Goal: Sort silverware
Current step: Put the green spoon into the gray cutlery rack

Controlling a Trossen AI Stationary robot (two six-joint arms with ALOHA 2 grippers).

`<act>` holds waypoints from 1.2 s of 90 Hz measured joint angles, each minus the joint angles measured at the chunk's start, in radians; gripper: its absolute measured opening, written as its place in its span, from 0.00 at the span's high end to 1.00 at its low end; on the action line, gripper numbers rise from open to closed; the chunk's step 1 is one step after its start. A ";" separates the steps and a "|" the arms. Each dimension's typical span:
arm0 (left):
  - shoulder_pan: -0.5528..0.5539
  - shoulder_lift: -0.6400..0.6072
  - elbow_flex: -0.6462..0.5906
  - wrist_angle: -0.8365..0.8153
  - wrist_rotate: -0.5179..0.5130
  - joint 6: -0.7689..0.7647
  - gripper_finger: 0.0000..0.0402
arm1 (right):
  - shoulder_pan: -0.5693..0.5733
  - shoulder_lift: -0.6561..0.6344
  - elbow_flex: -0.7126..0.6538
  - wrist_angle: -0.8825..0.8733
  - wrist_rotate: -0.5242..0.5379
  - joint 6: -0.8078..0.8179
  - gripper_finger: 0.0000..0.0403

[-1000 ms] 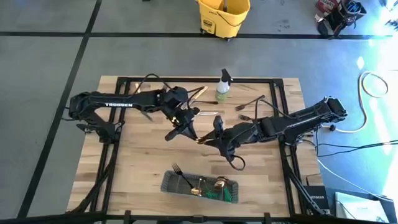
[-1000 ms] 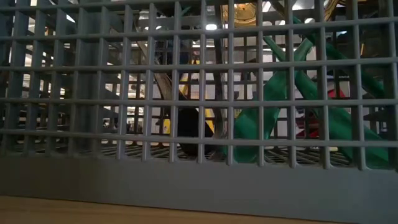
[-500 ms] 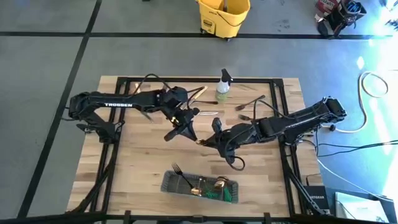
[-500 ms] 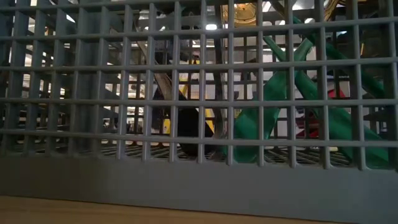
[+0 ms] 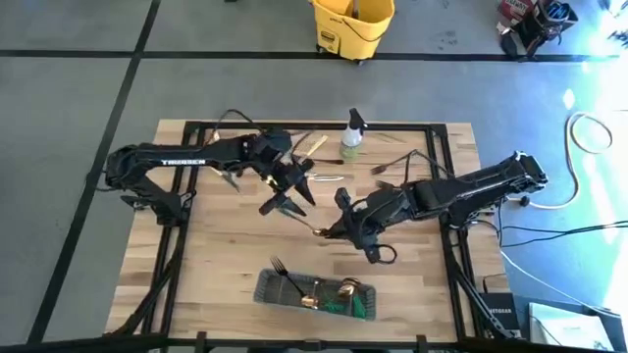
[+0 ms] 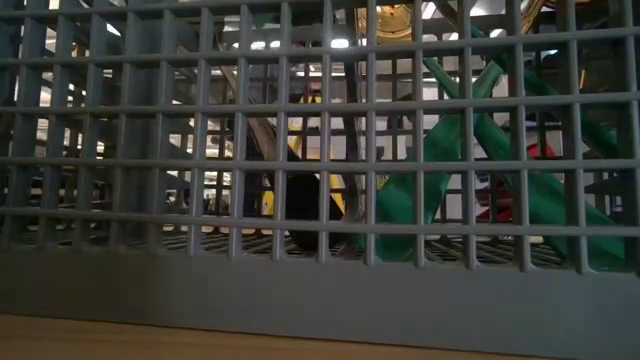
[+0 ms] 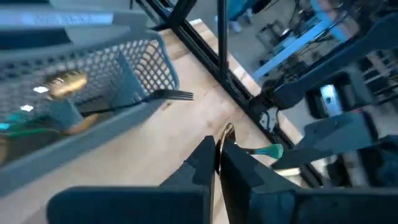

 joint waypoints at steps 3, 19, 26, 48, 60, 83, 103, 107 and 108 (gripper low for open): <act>0.014 -0.027 0.009 0.007 0.000 0.000 0.53 | -0.015 0.008 0.051 -0.060 -0.026 0.030 1.00; 0.081 -0.186 0.015 -0.032 -0.029 0.015 0.47 | -0.097 0.118 0.340 -0.401 -0.249 0.119 1.00; 0.092 -0.245 0.015 -0.088 -0.075 0.049 0.47 | -0.130 0.188 0.464 -0.539 -0.402 0.153 1.00; 0.107 -0.352 0.014 -0.203 -0.170 0.085 0.46 | -0.148 0.401 0.875 -0.889 -0.748 0.353 1.00; 0.108 -0.364 0.014 -0.261 -0.170 0.084 0.46 | -0.130 0.458 0.964 -0.928 -0.799 0.507 1.00; 0.040 -0.350 0.009 -0.406 -0.177 0.118 0.46 | -0.042 0.555 0.963 -0.929 -0.857 0.644 1.00; -0.030 -0.380 -0.079 -0.363 -0.186 0.120 0.46 | -0.033 0.618 0.963 -0.918 -0.797 0.612 1.00; -0.040 -0.383 -0.107 -0.347 -0.188 0.119 0.46 | -0.035 0.634 0.963 -0.918 -0.786 0.600 1.00; -0.042 -0.383 -0.115 -0.343 -0.188 0.119 0.46 | -0.035 0.638 0.963 -0.918 -0.786 0.595 1.00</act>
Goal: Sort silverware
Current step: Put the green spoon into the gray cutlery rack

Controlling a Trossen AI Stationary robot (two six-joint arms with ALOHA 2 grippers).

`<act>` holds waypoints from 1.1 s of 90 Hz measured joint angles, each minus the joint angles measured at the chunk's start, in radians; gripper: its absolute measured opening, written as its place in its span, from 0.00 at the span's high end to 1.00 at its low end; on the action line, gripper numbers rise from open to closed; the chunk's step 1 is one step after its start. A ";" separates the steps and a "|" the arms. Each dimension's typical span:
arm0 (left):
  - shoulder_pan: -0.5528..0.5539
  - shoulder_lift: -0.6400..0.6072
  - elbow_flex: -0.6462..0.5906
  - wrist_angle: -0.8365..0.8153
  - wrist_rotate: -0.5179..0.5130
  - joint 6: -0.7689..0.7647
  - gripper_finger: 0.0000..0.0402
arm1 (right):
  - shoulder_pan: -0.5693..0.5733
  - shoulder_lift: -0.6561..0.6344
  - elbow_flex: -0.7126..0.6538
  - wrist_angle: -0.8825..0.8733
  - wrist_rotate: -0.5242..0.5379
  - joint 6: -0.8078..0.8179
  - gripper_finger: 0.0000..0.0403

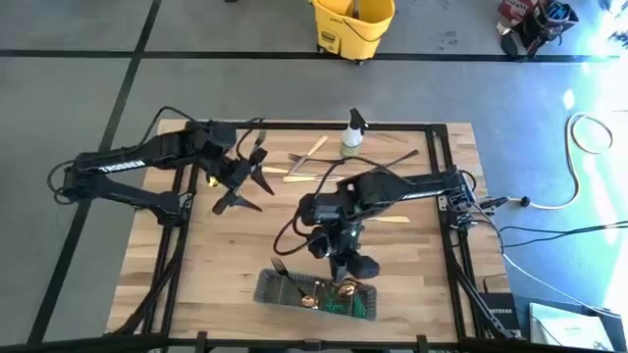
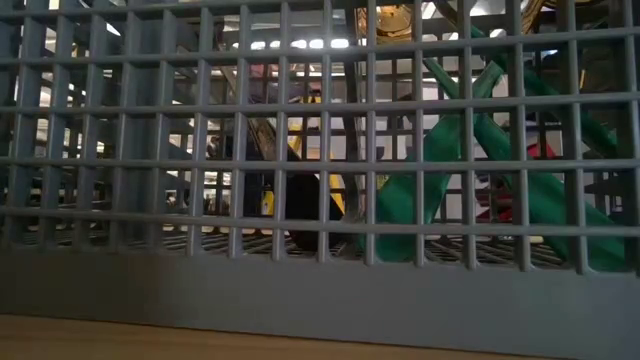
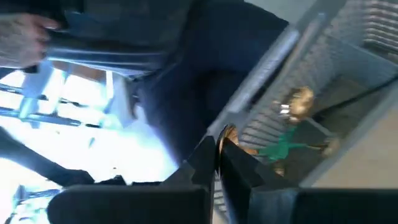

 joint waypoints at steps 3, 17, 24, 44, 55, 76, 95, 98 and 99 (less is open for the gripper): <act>-0.007 0.000 -0.021 0.015 0.000 -0.001 0.46 | -0.003 0.014 0.000 0.000 -0.001 -0.011 1.00; -0.024 -0.003 -0.118 0.072 -0.003 -0.017 0.46 | -0.006 0.065 -0.002 -0.068 -0.016 -0.078 1.00; -0.033 -0.003 -0.141 0.075 -0.003 -0.019 0.46 | -0.006 0.077 -0.024 -0.060 -0.024 -0.116 1.00; -0.069 -0.035 -0.219 0.251 -0.002 -0.063 0.46 | -0.013 0.078 -0.145 0.088 -0.050 -0.158 1.00; -0.081 -0.062 -0.263 0.325 -0.005 -0.090 0.46 | -0.015 0.078 -0.205 0.150 -0.101 -0.167 1.00; -0.081 -0.086 -0.306 0.336 -0.017 -0.122 0.46 | -0.021 0.078 -0.308 0.176 -0.118 -0.164 0.96; -0.081 -0.088 -0.317 0.361 -0.018 -0.129 0.46 | -0.041 0.077 -0.296 0.231 -0.174 -0.107 0.72; -0.081 -0.089 -0.317 0.362 -0.018 -0.129 0.46 | -0.040 0.077 -0.287 0.231 -0.180 -0.109 0.67; -0.081 -0.090 -0.317 0.362 -0.018 -0.129 0.46 | -0.040 0.077 -0.283 0.231 -0.181 -0.112 0.65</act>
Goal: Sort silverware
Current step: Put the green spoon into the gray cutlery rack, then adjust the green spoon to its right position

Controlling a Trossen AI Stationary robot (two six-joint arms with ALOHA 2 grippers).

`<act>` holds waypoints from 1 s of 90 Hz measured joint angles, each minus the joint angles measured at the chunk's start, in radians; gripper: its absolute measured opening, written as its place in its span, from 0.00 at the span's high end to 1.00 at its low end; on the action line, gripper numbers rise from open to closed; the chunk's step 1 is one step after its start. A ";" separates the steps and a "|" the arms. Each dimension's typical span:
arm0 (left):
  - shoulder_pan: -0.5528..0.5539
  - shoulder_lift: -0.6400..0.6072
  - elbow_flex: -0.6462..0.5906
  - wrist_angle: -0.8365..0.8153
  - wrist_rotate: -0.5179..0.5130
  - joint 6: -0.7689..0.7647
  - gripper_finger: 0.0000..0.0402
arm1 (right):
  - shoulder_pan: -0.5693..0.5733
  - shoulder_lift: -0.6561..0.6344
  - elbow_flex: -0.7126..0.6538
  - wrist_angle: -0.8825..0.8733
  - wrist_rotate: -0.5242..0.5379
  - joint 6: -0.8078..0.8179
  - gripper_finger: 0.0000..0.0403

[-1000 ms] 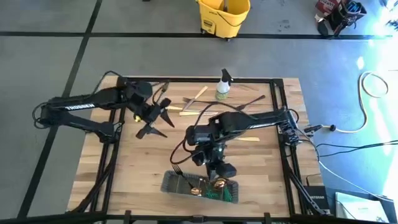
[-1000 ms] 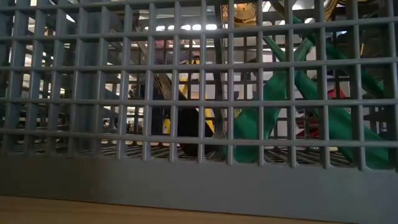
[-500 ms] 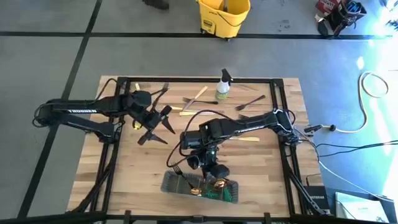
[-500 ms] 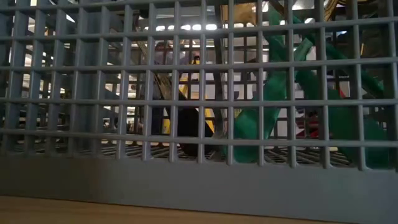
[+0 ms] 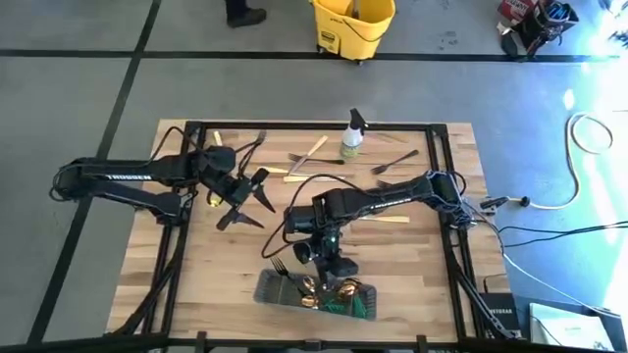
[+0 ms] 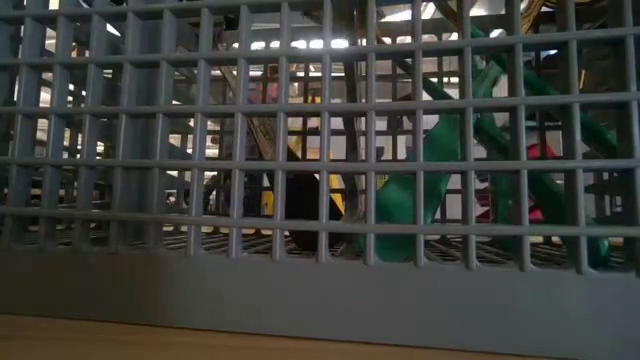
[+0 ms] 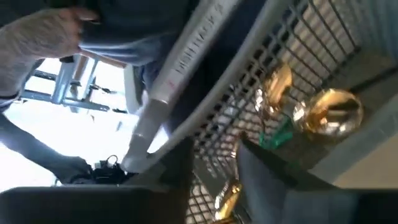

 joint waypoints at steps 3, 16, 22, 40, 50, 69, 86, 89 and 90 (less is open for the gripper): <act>0.000 -0.002 0.000 -0.002 0.000 0.000 0.46 | 0.001 0.000 0.012 -0.007 0.000 -0.006 0.60; 0.000 -0.003 0.000 -0.002 0.000 0.001 0.46 | 0.002 -0.001 0.113 -0.134 0.075 -0.098 0.43; 0.000 -0.003 0.000 -0.003 0.000 0.003 0.46 | 0.008 -0.003 0.171 -0.205 0.191 -0.175 0.40; 0.000 -0.003 0.000 -0.005 0.000 0.012 0.46 | 0.047 -0.005 0.203 -0.340 0.680 -0.366 0.38; 0.000 -0.003 0.000 -0.005 0.000 0.013 0.46 | 0.057 -0.004 0.171 -0.283 0.687 -0.340 0.38; 0.000 -0.003 0.000 -0.016 -0.037 0.017 0.46 | 0.097 -0.002 0.163 -0.227 0.619 -0.260 0.38; -0.002 -0.002 -0.040 -0.008 -0.039 -0.020 0.46 | 0.135 -0.001 0.163 -0.217 0.618 -0.149 0.38; -0.009 -0.004 -0.052 -0.004 -0.049 -0.038 0.46 | 0.136 -0.001 0.163 -0.219 0.621 -0.121 0.38; -0.012 -0.005 -0.057 -0.003 -0.056 -0.041 0.46 | 0.138 -0.001 0.163 -0.220 0.621 -0.110 0.38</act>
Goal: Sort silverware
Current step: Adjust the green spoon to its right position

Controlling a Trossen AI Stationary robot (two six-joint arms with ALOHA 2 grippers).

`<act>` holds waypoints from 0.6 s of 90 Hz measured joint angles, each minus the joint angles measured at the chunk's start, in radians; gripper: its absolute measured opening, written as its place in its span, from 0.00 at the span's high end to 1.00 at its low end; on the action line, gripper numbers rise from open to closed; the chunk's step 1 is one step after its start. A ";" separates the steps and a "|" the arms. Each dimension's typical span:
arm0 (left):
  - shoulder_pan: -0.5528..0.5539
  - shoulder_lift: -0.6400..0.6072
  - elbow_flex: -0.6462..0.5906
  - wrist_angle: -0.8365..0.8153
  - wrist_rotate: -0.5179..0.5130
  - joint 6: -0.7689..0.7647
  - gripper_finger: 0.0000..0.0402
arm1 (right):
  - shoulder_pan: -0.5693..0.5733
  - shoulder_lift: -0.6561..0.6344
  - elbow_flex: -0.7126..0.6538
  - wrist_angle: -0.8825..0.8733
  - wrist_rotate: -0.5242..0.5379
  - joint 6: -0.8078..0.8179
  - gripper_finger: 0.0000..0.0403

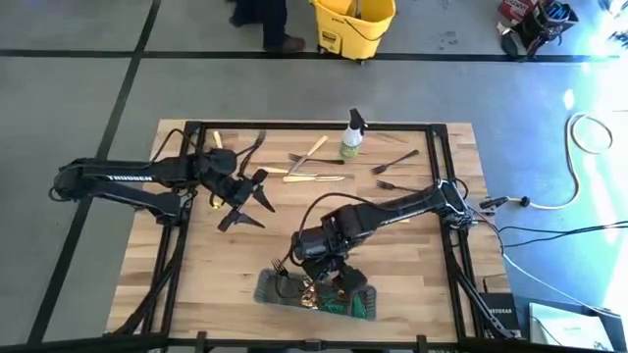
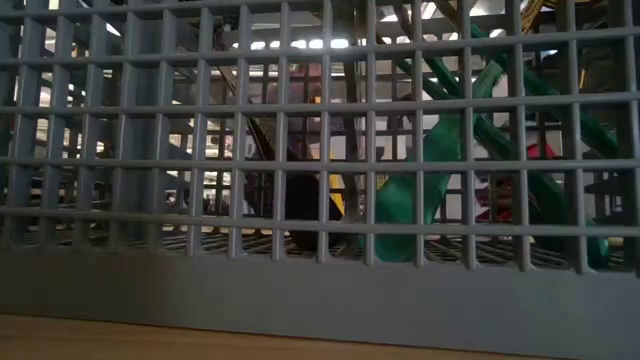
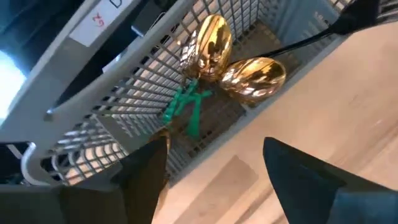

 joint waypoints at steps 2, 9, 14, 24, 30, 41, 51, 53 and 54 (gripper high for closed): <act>-0.009 -0.004 -0.010 0.003 -0.022 -0.006 0.47 | 0.003 0.000 0.000 -0.002 0.000 0.022 0.38; -0.055 -0.025 -0.044 0.009 -0.140 -0.036 0.48 | 0.010 0.000 0.000 0.003 0.000 0.064 0.38; -0.088 -0.048 -0.069 0.022 -0.204 -0.061 0.50 | 0.018 0.000 0.000 0.021 0.000 0.085 0.38; -0.169 -0.095 -0.138 0.105 -0.291 -0.147 0.53 | 0.029 0.005 0.000 0.037 0.000 0.116 0.38; -0.234 -0.117 -0.190 0.150 -0.350 -0.199 0.53 | 0.031 0.014 0.000 0.015 0.001 0.116 0.38; -0.362 -0.116 -0.293 0.220 -0.489 -0.283 0.54 | 0.047 0.035 -0.037 -0.020 0.037 0.081 0.38; -0.454 -0.082 -0.361 0.332 -0.581 -0.329 0.54 | 0.062 0.043 -0.072 -0.029 0.071 0.039 0.38; -0.466 -0.074 -0.367 0.351 -0.599 -0.338 0.54 | 0.063 0.045 -0.075 -0.027 0.075 0.034 0.38; -0.472 -0.070 -0.370 0.362 -0.606 -0.340 0.54 | 0.065 0.046 -0.077 -0.025 0.077 0.031 0.38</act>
